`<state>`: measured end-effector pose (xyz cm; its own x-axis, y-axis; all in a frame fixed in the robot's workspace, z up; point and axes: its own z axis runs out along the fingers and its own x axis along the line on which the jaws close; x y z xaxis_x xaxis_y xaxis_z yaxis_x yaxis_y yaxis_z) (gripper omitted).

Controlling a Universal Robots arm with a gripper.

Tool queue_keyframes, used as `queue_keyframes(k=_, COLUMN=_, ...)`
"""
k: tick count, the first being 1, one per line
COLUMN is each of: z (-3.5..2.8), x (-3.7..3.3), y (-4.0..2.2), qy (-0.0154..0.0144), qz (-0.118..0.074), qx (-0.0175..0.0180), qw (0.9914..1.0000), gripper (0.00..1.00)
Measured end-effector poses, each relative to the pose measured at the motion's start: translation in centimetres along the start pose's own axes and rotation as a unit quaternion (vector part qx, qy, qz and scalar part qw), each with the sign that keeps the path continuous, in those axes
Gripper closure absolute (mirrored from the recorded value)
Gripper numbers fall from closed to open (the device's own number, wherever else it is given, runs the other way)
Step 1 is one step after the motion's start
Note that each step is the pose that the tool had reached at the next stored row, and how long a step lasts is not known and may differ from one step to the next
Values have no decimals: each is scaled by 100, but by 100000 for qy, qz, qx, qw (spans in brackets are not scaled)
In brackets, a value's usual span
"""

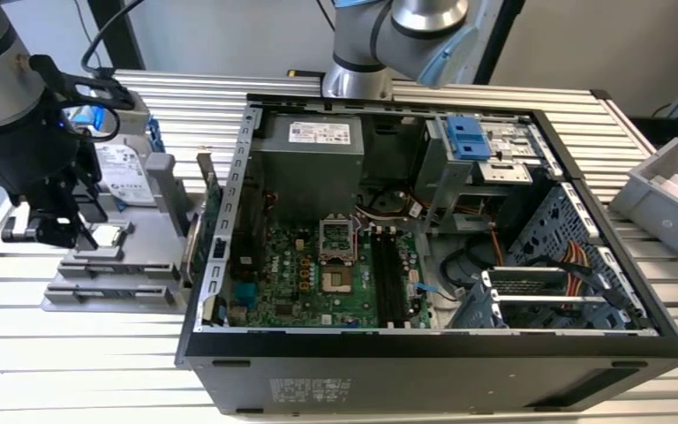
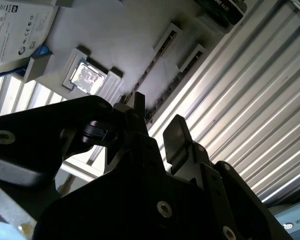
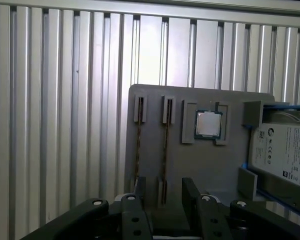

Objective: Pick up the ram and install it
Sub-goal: 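Pick up the ram and move it above insertion slot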

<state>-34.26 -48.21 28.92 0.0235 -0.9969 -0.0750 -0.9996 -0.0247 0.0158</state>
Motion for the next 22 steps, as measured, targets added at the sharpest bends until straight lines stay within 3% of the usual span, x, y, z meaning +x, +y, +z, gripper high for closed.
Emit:
queue_keyframes(k=10, z=94, x=8, y=0, qy=-16, qz=1, qx=79, qw=100000, gripper=0)
queue_keyframes(k=15, z=128, x=19, y=0, qy=-383, qz=-13, qx=86, qw=99999, gripper=0)
queue_keyframes(k=22, z=165, x=46, y=0, qy=-403, qz=3, qx=-106, qw=99999, gripper=0)
